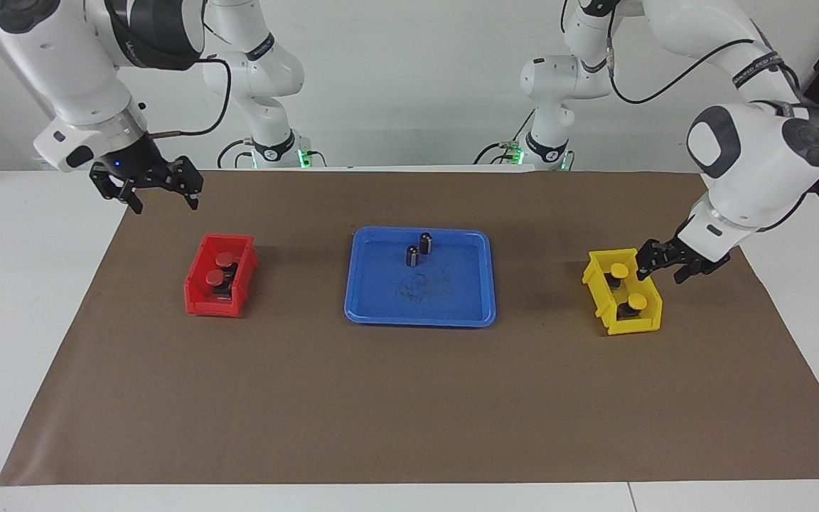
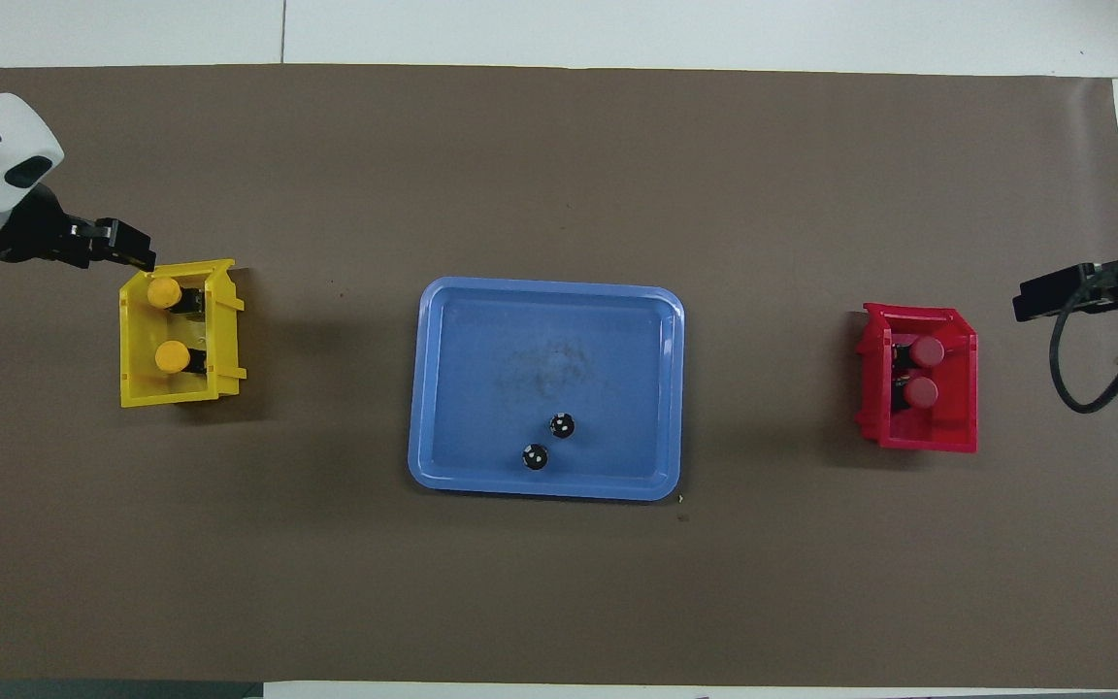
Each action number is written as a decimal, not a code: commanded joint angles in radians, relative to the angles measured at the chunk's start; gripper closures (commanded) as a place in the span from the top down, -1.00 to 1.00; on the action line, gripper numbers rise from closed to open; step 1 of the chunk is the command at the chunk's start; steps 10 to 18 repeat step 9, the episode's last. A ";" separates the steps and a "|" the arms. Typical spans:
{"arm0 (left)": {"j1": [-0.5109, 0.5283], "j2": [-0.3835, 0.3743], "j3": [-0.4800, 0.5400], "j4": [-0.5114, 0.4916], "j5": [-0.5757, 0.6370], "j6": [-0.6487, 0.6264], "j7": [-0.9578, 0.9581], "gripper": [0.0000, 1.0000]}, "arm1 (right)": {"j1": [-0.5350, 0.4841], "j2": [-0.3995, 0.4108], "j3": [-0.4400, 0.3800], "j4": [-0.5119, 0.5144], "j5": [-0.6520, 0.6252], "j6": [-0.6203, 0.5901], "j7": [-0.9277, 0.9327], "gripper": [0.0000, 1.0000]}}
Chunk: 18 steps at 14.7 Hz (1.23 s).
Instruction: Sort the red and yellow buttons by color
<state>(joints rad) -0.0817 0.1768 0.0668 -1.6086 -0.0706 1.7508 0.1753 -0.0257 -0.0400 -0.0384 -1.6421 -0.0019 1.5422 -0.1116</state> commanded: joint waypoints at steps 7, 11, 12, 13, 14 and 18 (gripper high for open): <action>-0.003 -0.081 -0.007 0.162 0.061 -0.261 0.012 1.00 | -0.072 0.000 -0.011 0.039 -0.006 -0.085 0.017 1.00; -0.003 -0.089 -0.012 0.162 0.061 -0.277 0.009 1.00 | -0.080 -0.014 -0.014 0.016 -0.006 -0.062 0.015 1.00; -0.003 -0.089 -0.012 0.162 0.061 -0.277 0.009 1.00 | -0.080 -0.014 -0.014 0.016 -0.006 -0.062 0.015 1.00; -0.003 -0.089 -0.012 0.162 0.061 -0.277 0.009 1.00 | -0.080 -0.014 -0.014 0.016 -0.006 -0.062 0.015 1.00; -0.003 -0.089 -0.012 0.162 0.061 -0.277 0.009 1.00 | -0.080 -0.014 -0.014 0.016 -0.006 -0.062 0.015 1.00; -0.003 -0.089 -0.012 0.162 0.061 -0.277 0.009 1.00 | -0.080 -0.014 -0.014 0.016 -0.006 -0.062 0.015 1.00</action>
